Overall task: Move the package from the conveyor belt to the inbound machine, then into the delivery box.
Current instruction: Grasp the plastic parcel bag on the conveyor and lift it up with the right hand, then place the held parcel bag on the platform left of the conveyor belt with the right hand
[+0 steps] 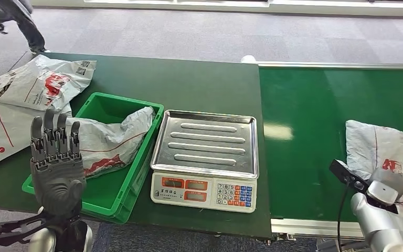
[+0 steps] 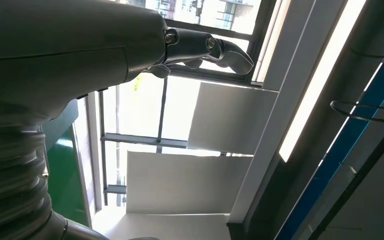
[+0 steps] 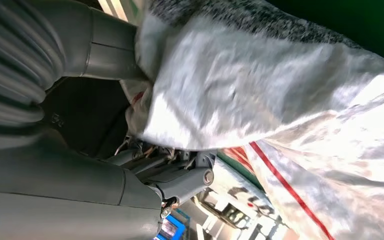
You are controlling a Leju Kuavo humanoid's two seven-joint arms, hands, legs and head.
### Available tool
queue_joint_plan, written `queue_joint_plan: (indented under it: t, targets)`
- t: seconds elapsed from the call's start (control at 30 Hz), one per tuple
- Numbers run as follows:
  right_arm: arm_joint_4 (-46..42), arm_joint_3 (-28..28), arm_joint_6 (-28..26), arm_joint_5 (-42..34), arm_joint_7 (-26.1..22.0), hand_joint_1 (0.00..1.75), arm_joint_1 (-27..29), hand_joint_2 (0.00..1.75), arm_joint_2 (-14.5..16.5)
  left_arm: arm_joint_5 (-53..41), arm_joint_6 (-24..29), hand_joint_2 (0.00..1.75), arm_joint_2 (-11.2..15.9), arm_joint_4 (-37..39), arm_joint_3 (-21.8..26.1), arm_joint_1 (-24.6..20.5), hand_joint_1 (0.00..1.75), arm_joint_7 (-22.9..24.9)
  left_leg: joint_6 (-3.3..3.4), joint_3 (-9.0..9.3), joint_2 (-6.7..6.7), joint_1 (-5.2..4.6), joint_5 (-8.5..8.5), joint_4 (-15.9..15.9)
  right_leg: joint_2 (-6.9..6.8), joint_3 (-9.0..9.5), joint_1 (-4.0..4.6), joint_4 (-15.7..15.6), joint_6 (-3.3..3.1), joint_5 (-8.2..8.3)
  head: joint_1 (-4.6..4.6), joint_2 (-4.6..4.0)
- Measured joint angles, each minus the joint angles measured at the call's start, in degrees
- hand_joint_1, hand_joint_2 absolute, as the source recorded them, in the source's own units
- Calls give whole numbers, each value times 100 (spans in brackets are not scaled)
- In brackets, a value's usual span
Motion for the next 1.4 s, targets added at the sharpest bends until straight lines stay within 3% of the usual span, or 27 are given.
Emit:
queue_joint_plan:
  t: [0.33,0.5,0.57,0.67,0.73,0.8,0.9,1.03,1.4]
  targets:
    - [-2851,-489,597,1,-147,175,1724,175,554,9,81,175,11,-160,3,18,0,53,2,-5,-15,1,-7,-3,-16,1,1,0,-1,-13,0,0]
    - [-3744,-541,622,0,-51,175,2082,175,699,8,109,175,15,-236,3,16,0,63,3,-1,-2,0,-8,-2,-7,0,-1,0,-1,-13,0,0]
    - [-3954,-539,353,0,131,175,2146,175,708,8,137,175,15,-251,3,17,0,66,4,-2,-2,-2,-8,-2,-7,1,-3,0,0,-12,0,0]
    - [-4365,-341,-600,1,912,175,2195,175,505,20,160,175,15,-270,4,16,0,73,5,-3,-2,-7,-7,-1,-6,1,-9,0,3,-8,0,0]
    - [-4773,-52,-1345,4,1460,175,2205,175,139,45,154,175,15,-263,3,13,0,75,6,-2,-1,-15,-6,0,-3,-1,-16,0,6,-6,-1,0]
    - [-5262,256,-2022,12,1679,175,2166,175,-342,65,144,175,16,-219,-2,-10,0,65,7,0,3,-20,-6,0,3,-3,-21,0,7,-5,-1,0]
    - [-5888,516,-2738,16,1340,175,1883,175,-878,69,155,175,25,-36,-41,-138,0,-6,8,4,12,-20,-6,0,12,-2,-21,0,9,-4,-1,0]
    - [-6219,579,-3151,13,261,175,1404,175,-970,72,183,175,39,209,-151,-340,0,-78,11,15,21,-18,-6,0,22,6,-18,0,12,-1,-2,0]
    - [-6398,648,-3178,0,137,175,1133,175,-971,76,184,175,42,457,-197,-479,0,-98,16,14,18,-17,-7,0,19,8,-18,0,13,-1,0,0]
